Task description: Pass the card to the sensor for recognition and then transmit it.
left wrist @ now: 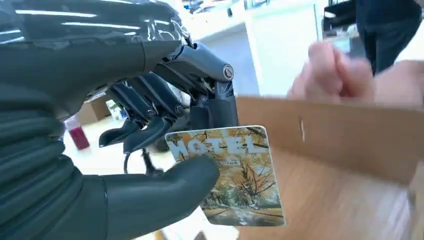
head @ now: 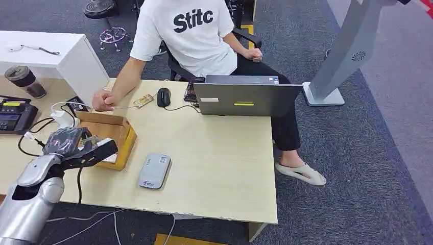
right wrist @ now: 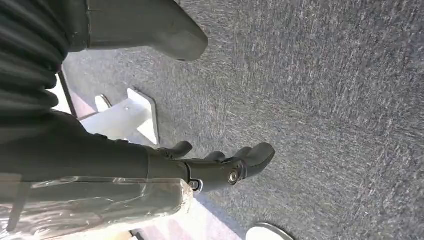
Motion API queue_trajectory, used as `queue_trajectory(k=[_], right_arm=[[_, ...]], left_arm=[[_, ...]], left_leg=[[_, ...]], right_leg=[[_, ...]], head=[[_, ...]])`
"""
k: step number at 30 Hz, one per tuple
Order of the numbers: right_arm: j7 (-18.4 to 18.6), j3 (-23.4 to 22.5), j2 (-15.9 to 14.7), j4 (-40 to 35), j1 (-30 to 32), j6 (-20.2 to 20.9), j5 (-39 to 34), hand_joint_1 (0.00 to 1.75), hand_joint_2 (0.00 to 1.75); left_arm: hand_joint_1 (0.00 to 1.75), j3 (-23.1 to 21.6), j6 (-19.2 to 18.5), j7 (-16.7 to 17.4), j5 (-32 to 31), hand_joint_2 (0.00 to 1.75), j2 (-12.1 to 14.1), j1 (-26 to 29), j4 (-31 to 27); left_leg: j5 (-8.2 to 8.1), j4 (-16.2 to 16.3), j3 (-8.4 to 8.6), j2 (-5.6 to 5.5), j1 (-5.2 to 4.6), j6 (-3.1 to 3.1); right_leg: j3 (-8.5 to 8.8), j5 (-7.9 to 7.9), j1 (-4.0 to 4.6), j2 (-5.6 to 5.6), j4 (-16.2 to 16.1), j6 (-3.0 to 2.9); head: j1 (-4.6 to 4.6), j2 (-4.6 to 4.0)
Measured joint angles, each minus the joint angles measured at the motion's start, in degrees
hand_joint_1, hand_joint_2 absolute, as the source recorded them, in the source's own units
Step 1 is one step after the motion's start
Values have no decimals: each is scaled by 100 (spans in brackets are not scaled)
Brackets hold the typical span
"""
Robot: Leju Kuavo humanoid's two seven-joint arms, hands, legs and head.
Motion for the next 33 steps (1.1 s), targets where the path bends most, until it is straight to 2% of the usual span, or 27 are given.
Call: queue_trajectory(k=[8,17,25,29,30,31,33], right_arm=[[7,-31,0,0,3,2,2,0,175],[9,-33,0,0,3,2,15,0,175],[-15,-33,-2,0,1,-7,76,0,175],[-15,-33,-2,0,1,-7,103,0,175],[-15,-33,-2,0,1,-7,103,0,175],[-15,-33,-2,0,1,-7,103,0,175],[-15,-33,-2,0,1,-7,101,0,175]], left_arm=[[175,92,299,-9,-114,175,120,-260,-297],[175,149,258,-6,-147,175,135,-404,-369],[175,149,26,170,-160,175,378,-1571,0],[175,149,66,216,-203,175,393,-1860,179],[61,149,85,218,-206,175,391,-1888,212],[0,146,94,216,-208,175,393,-1902,232],[0,149,164,225,-210,175,391,-1911,265]], left_leg=[[0,0,0,-2,-1,0],[0,0,0,-1,0,0],[14,0,-6,-3,1,-7],[15,0,-5,-3,1,-7],[15,0,-5,-3,1,-7],[15,0,-6,-3,1,-7],[15,0,-6,-3,1,-7]], right_leg=[[1,0,0,-3,0,0],[-1,0,0,-1,0,0],[-4,8,1,-5,1,-4],[-4,9,1,-4,1,-3],[-5,9,1,-4,1,-3],[-5,9,1,-4,1,-3],[-5,9,1,-4,1,-3]], head=[[0,0],[0,0],[-2,0],[-2,0],[0,0],[-2,0],[-2,0]])
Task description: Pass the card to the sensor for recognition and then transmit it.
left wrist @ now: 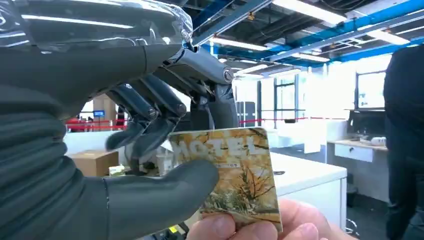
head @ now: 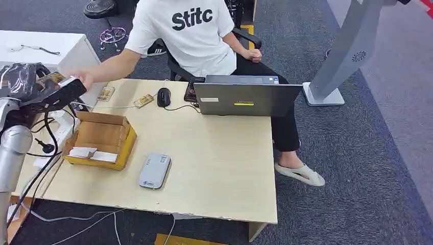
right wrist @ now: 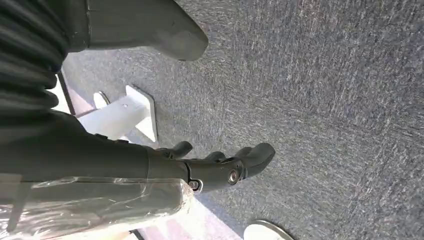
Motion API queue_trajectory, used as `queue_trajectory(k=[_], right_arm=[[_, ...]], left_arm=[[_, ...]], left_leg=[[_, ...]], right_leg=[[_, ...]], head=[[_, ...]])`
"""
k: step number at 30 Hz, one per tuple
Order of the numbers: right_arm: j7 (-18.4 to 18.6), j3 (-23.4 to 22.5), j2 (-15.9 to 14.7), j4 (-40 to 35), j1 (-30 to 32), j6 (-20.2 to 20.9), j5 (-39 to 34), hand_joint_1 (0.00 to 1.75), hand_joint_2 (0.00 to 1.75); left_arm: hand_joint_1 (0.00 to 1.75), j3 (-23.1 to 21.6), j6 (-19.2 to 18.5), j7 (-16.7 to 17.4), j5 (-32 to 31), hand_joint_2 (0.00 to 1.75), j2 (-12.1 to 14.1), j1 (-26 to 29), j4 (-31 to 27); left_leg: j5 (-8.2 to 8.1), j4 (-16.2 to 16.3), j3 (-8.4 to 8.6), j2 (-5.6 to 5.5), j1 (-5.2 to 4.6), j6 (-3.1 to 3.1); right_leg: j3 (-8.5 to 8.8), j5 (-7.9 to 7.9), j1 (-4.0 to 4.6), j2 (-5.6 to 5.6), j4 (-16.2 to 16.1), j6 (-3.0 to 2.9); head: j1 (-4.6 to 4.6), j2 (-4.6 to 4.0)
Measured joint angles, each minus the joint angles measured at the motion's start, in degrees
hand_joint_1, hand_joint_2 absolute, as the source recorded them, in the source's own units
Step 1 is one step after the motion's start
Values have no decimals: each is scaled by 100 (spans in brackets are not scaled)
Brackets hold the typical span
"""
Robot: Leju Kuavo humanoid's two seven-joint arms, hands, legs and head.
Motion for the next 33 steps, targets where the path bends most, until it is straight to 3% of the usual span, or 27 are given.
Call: queue_trajectory(k=[8,14,20,24,28,33], right_arm=[[17,0,0,0,1,-9,-4,0,175],[17,-4,-2,0,2,-15,-15,0,175],[-4,-35,-2,0,4,-46,-88,0,175],[-31,-70,-2,0,8,-96,-129,0,175],[-70,-135,0,9,14,-173,-205,0,175],[-77,-199,0,15,12,-188,-219,0,175]], left_arm=[[0,160,621,-46,217,175,-2,357,2],[0,745,1156,-319,579,175,-2,1162,-391],[0,1314,1457,-582,781,175,-55,1937,-866],[0,1887,2007,-1139,1592,175,-300,2703,-1397],[0,2639,2304,-1867,2269,175,-865,3723,-2049],[0,3150,2269,-2035,2347,175,-1255,4226,-2420]], left_leg=[[0,0,-2,4,0,0],[-1,-1,-3,5,0,-1],[-1,-2,-9,11,-1,0],[-4,-3,-8,21,-5,2],[-14,-3,-10,29,-5,9],[-14,-3,-18,5,-4,8]], right_leg=[[-1,0,-1,6,0,0],[-6,-2,-1,8,0,-1],[-7,-2,-1,12,0,-1],[-12,-2,-5,23,0,-1],[-17,-6,-5,29,-3,2],[-15,-8,-5,3,-4,5]], head=[[0,0],[2,0],[2,0],[0,0],[0,0],[2,0]])
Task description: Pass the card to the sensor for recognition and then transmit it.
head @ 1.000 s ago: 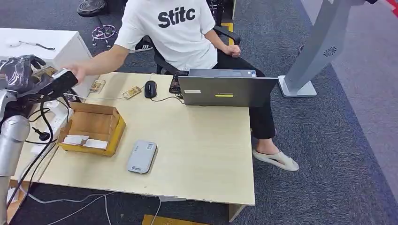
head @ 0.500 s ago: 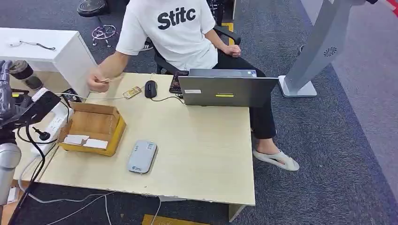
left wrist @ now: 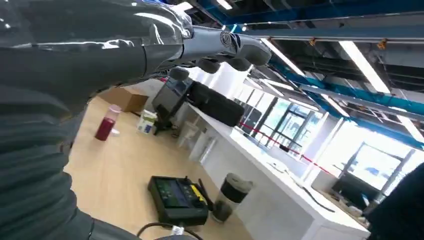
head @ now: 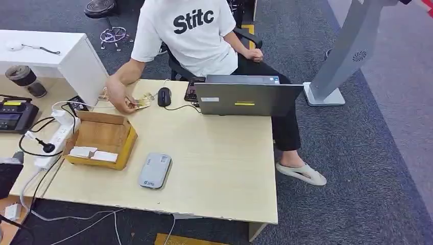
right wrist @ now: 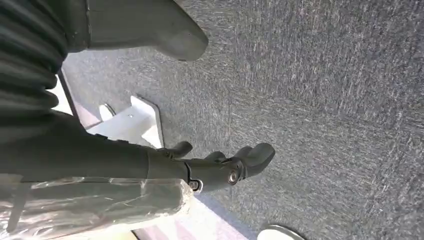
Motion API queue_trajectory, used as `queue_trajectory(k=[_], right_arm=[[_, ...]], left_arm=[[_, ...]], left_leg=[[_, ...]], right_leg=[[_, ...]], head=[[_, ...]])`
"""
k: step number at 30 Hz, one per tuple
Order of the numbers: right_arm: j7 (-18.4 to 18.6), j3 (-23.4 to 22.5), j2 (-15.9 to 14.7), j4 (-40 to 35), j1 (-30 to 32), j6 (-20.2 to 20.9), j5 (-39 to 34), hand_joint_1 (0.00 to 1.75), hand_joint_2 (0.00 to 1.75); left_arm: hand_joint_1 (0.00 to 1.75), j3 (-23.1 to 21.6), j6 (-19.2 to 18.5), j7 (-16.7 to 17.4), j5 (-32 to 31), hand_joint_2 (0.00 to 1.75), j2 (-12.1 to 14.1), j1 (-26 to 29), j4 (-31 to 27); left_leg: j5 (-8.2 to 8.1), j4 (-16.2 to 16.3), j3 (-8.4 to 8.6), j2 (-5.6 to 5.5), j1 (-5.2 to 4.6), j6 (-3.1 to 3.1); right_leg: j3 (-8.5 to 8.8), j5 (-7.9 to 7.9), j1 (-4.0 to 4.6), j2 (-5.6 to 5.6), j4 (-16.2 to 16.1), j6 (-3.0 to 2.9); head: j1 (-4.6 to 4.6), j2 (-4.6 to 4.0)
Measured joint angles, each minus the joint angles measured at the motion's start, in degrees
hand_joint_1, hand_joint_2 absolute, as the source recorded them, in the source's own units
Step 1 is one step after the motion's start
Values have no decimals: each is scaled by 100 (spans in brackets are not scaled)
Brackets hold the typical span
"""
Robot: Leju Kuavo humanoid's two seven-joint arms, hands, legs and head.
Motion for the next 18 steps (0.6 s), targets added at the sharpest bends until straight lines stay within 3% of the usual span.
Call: queue_trajectory(k=[4,6,8,10,12,13,15,18], right_arm=[[0,-18,0,0,-1,-15,-20,0,175],[-18,-50,0,0,1,-28,-72,0,175],[-42,-90,0,2,6,-77,-120,0,175],[-90,-155,7,4,9,-120,-194,0,175],[-103,-201,9,9,10,-136,-208,0,175],[-101,-219,13,11,10,-140,-205,0,175],[-79,-251,15,13,15,-157,-199,0,175],[-65,-295,15,15,16,-199,-190,0,175]], left_arm=[[0,247,-116,-72,206,175,-238,149,-188],[0,446,-302,-331,440,175,-530,317,-319],[0,857,-685,-740,779,175,-1023,463,-439],[0,1427,-1264,-1105,1110,175,-1555,489,-483],[0,2165,-1855,-1286,1101,175,-2077,386,-454],[0,2591,-1981,-1382,1003,175,-2364,282,-375],[0,3400,-2026,-1627,751,175,-2676,53,-65],[0,4288,-1761,-1735,322,175,-3083,-254,408]], left_leg=[[3,0,3,-1,0,0],[2,-1,6,3,0,0],[1,-1,5,4,0,2],[-1,-1,1,-1,-1,4],[-2,-1,-1,-2,-3,6],[-4,-1,1,0,-2,5],[-4,-1,2,-2,-3,6],[-4,-1,3,-5,-3,6]], right_leg=[[12,1,0,-2,1,0],[15,2,0,3,2,-1],[13,1,-1,4,1,-1],[11,-1,-1,-1,-2,1],[10,-1,-4,-2,-3,1],[9,-1,-4,0,-6,1],[9,-1,-4,-1,-6,2],[10,-1,-5,-8,-6,2]], head=[[-2,0],[-2,0],[-2,0],[0,0],[-2,0],[2,0],[-4,0],[2,0]])
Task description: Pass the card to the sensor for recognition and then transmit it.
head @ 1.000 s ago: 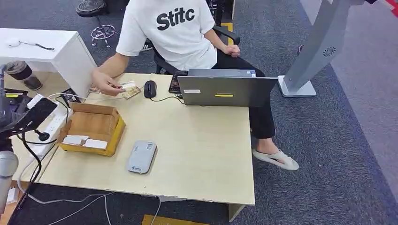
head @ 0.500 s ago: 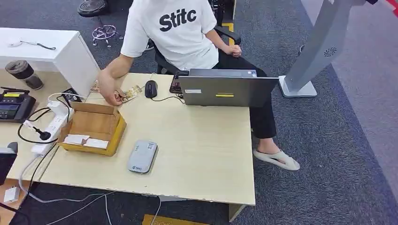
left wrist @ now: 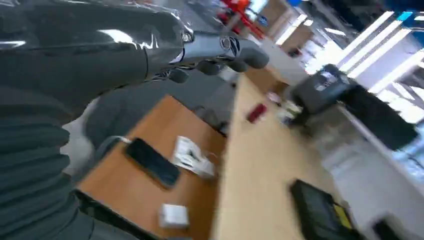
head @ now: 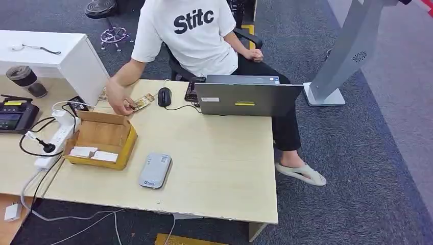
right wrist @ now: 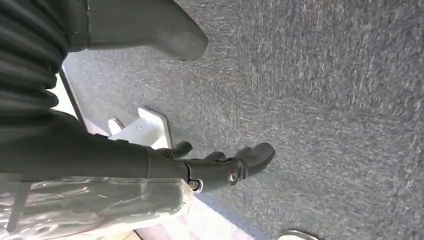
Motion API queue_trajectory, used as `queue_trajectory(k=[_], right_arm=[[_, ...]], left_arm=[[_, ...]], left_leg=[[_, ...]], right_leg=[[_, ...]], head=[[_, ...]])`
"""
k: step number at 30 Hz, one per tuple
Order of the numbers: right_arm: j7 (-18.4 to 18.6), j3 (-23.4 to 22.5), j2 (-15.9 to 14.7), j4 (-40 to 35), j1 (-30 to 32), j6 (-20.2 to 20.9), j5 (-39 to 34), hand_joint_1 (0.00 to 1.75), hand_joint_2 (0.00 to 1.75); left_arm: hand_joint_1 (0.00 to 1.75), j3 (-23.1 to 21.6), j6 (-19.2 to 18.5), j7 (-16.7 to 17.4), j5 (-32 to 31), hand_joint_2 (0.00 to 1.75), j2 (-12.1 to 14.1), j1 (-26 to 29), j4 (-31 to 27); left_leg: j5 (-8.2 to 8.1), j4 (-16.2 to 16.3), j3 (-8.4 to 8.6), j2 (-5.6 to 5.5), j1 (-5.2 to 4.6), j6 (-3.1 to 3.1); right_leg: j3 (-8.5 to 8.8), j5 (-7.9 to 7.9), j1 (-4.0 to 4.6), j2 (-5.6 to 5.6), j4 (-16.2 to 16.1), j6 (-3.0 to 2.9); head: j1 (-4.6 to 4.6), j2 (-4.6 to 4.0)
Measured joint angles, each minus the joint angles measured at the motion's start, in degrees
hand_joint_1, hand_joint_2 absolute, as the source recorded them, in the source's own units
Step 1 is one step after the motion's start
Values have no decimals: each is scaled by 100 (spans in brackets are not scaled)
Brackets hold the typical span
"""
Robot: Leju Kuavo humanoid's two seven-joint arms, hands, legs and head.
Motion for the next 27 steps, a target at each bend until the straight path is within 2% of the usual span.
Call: queue_trajectory(k=[2,5,11,13,16,20,22,27], right_arm=[[-18,-26,0,0,-1,-15,0,0,175],[-29,-37,0,4,-2,-15,0,0,175],[-29,-57,0,7,-3,-15,0,0,175],[-31,-72,0,7,-3,-15,0,0,175],[-35,-83,4,11,-4,-20,0,0,175],[22,-83,7,15,-7,-20,17,0,175],[81,-81,9,15,-15,-20,20,0,175],[109,-83,11,15,-20,-26,22,0,175]], left_arm=[[0,537,145,74,-47,175,-214,-192,461],[0,1060,209,330,31,175,-372,-394,1019],[0,1465,196,376,58,175,-508,-555,1538],[0,1541,-53,646,331,175,-536,-591,1623],[0,1627,-7,945,322,175,-600,-619,1925],[0,1716,599,1169,-159,175,-626,-639,2735],[0,1716,1119,1182,-601,175,-563,-664,3661],[0,1412,1748,1261,-1879,175,-407,-681,5507]], left_leg=[[1,0,0,0,2,-1],[1,0,1,0,2,-1],[2,0,0,-1,2,-1],[2,0,1,-1,1,-1],[1,0,0,-1,0,-1],[1,0,2,-2,-5,0],[1,0,5,-3,-10,0],[3,0,8,-2,-10,2]], right_leg=[[1,0,1,-1,0,0],[1,1,1,-1,0,0],[2,1,2,-3,0,0],[2,1,1,-3,0,0],[2,1,0,-3,0,0],[2,1,-5,-4,0,0],[1,1,-10,-4,0,1],[4,4,-10,-3,0,4]], head=[[-2,0],[-2,0],[-2,0],[-4,0],[-2,0],[-2,0],[-6,0],[-2,0]])
